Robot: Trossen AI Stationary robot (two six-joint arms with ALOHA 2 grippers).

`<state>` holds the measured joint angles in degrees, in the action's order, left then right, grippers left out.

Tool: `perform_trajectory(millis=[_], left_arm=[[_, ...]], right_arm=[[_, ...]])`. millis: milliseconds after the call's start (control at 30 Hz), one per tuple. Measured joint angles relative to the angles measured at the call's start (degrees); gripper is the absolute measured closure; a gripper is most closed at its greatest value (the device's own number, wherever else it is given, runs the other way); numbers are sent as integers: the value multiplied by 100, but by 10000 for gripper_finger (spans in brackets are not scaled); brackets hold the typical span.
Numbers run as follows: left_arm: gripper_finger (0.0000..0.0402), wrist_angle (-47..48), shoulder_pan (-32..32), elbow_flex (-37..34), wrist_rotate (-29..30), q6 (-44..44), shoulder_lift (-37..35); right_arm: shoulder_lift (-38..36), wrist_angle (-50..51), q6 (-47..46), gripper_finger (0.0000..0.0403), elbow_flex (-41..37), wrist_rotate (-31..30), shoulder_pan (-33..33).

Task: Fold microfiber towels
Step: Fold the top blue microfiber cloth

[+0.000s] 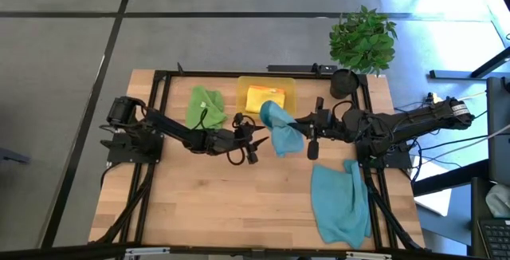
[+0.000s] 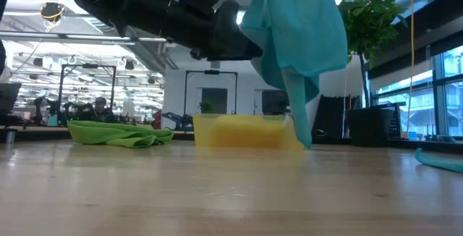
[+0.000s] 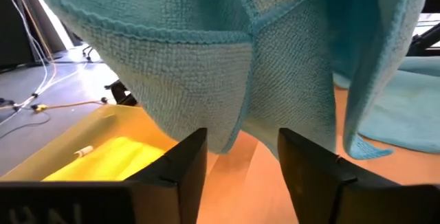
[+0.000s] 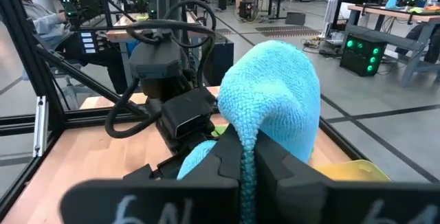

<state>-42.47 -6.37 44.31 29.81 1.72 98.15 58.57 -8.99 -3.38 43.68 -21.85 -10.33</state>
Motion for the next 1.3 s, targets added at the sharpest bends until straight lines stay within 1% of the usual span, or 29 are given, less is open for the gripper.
perform_trajectory(millis=[133, 233, 500, 700, 933, 1167, 1300], left_arm=[[202, -44, 32, 0, -12, 21, 0], [183, -68, 105, 0, 95, 2, 0], [160, -97, 279, 0, 124, -138, 0], [156, -251, 273, 2, -244, -278, 0], [156, -403, 273, 56, -250, -315, 103], [156, -410, 273, 545, -169, -285, 747], [158, -416, 273, 708, -37, -264, 863]], right_arm=[[0, -20, 0, 394, 0, 0, 0], [0, -33, 0, 394, 0, 0, 0], [1, -52, 0, 394, 0, 0, 0], [2, -50, 2, 393, 0, 0, 0], [2, -48, 2, 393, 0, 0, 0], [2, -61, 12, 393, 0, 0, 0], [2, -41, 7, 393, 0, 19, 0]])
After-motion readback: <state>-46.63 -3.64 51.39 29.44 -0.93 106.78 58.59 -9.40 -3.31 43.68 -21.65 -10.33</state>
